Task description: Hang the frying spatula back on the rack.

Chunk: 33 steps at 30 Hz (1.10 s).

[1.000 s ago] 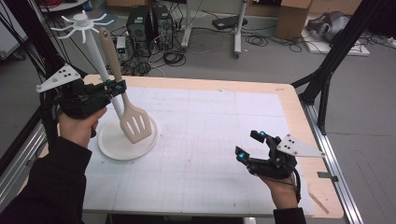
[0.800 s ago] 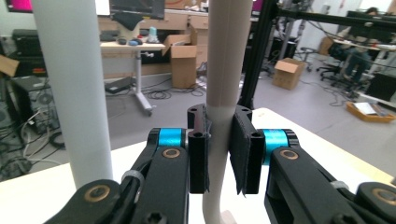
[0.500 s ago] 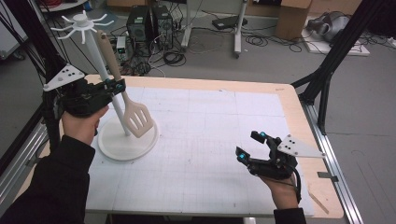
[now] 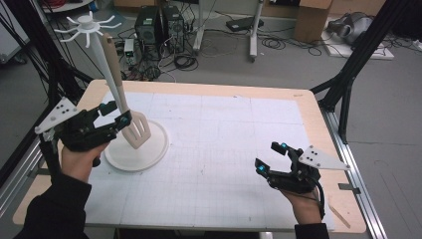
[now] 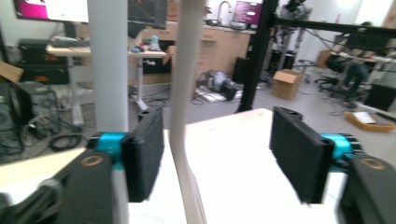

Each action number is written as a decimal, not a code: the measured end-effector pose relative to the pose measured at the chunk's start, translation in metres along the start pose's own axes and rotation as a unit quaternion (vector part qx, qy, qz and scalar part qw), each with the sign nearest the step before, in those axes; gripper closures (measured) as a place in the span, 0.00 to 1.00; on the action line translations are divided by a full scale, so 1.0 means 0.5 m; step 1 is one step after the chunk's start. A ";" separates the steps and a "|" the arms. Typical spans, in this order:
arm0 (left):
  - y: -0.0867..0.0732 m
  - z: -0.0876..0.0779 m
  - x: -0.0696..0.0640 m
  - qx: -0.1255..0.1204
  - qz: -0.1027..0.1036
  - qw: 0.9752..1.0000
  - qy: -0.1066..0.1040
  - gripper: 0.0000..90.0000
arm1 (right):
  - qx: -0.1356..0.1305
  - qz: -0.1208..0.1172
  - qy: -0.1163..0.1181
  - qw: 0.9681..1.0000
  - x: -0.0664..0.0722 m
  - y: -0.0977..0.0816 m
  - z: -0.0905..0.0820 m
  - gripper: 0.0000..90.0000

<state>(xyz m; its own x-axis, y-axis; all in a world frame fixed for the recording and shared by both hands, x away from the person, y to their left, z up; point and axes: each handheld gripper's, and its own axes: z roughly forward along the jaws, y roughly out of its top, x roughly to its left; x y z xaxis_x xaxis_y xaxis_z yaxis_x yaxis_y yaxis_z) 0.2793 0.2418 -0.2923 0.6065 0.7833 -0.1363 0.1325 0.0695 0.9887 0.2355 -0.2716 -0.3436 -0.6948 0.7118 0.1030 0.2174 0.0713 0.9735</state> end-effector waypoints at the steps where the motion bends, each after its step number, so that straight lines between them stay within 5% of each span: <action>1: -0.012 -0.006 0.001 0.003 -0.004 1.000 -0.003 0.34 | 0.008 -0.002 -0.005 1.000 0.000 -0.003 -0.003 0.23; 4: -0.047 -0.025 0.004 0.004 -0.003 1.000 -0.016 0.25 | 0.035 -0.018 -0.036 0.999 -0.006 -0.015 -0.013 0.23; 7: -0.082 -0.043 0.005 -0.003 0.010 1.000 -0.023 0.19 | 0.067 -0.031 -0.083 0.994 -0.013 -0.030 -0.023 0.23; 10: -0.117 -0.055 0.001 -0.003 0.016 1.000 -0.025 0.19 | 0.077 -0.029 -0.105 0.991 -0.020 -0.044 -0.031 0.23; 16: -0.174 -0.068 -0.014 0.023 0.026 0.998 -0.053 0.19 | 0.066 -0.021 -0.114 0.991 -0.028 -0.058 -0.047 0.23; 24: -0.198 -0.058 -0.031 0.031 0.022 0.996 -0.082 0.19 | 0.054 -0.028 -0.138 0.989 -0.030 -0.066 -0.069 0.22; 33: -0.202 -0.058 -0.040 0.029 0.024 0.996 -0.078 0.20 | 0.043 -0.019 -0.141 0.989 -0.030 -0.069 -0.073 0.22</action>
<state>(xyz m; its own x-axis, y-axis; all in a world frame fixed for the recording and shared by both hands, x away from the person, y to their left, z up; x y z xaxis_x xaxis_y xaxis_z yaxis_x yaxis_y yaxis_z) 0.2309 0.2372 -0.3877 0.7267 0.6795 -0.1005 0.1417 -0.0051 0.9899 0.2134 -0.3103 -0.3714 -0.4877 0.8730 -0.0058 0.2611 0.1522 0.9532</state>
